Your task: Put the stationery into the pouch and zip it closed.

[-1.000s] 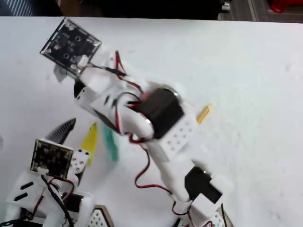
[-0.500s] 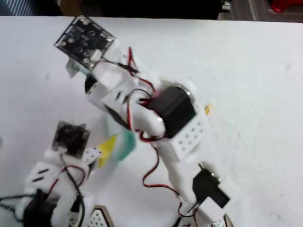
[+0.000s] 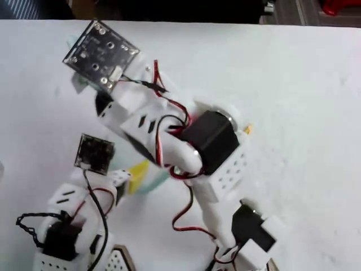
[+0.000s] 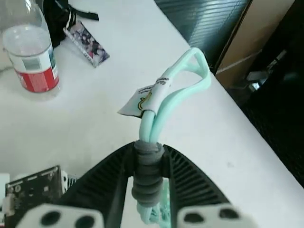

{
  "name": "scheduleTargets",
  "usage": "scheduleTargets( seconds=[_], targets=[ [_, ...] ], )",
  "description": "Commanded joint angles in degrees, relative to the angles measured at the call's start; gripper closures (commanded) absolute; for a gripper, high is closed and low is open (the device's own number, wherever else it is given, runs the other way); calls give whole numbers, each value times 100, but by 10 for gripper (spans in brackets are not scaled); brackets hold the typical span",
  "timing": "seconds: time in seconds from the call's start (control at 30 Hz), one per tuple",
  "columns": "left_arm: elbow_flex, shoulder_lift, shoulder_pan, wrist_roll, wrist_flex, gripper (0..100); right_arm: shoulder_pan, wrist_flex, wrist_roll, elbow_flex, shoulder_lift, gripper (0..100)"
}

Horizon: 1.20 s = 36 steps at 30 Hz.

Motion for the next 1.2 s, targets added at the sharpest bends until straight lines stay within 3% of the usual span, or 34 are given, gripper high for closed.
scheduleTargets(
  seconds=[0.0, 0.23, 0.4, 0.57, 0.83, 1.0, 1.17],
  targets=[
    [-273, 75, 338, 290, -404, 692, -84, -470, 88, -686, -119, 981],
    [-308, 92, 338, 774, -1398, 756, -268, 382, 88, -826, -136, 981],
    [-158, 84, -22, 844, -1363, 756, -268, 409, 79, -730, -444, 981],
    [-264, 75, -295, 738, -774, 755, -119, 418, 44, 615, -699, 981],
    [-1582, 75, -1613, -941, 782, 755, -145, 409, 35, 2277, -1789, 981],
    [-2075, 75, -2123, -1679, 870, 755, -576, 409, 44, 2998, -2325, 981],
    [-1881, 75, -2422, -1626, 554, 755, -866, 409, 88, 3323, -2615, 981]
  ],
)
